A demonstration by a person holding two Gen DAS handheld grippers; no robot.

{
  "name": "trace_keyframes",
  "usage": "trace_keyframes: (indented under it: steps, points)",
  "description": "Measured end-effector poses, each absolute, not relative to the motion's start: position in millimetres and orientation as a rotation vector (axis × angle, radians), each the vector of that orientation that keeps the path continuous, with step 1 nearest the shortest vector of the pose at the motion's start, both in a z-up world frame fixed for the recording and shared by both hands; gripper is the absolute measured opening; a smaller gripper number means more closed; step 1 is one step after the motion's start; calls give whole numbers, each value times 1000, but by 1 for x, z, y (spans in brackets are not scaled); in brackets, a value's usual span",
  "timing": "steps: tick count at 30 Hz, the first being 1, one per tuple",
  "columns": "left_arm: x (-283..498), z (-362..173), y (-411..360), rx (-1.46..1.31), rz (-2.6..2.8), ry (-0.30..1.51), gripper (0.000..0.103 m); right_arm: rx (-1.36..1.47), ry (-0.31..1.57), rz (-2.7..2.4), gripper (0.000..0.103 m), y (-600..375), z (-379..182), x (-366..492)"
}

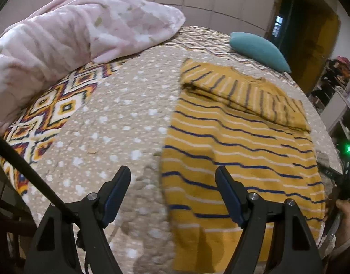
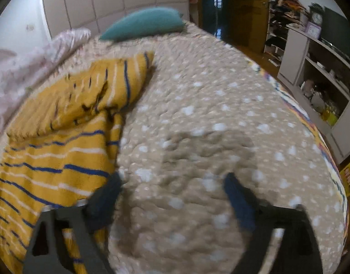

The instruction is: Fold small clothes

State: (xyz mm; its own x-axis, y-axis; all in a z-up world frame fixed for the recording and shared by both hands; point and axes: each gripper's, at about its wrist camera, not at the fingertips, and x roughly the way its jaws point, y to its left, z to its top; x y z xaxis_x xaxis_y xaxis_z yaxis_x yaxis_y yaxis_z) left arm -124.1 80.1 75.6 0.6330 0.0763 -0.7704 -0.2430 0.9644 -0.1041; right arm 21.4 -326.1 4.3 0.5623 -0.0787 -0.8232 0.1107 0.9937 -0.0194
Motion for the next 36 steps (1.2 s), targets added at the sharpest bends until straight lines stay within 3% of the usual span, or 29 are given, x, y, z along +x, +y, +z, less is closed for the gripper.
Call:
trace_keyframes:
  steps: [15,23,36]
  points:
    - [-212,76,289,-543,661,704,75,29,948,-126,103,-325,3,16]
    - [-241,74,311,-582,693,668,76,30,947,-125,103,-325,3,16]
    - [-224,52,317,-581,694,728,76,30,947,-125,103,-325,3,16]
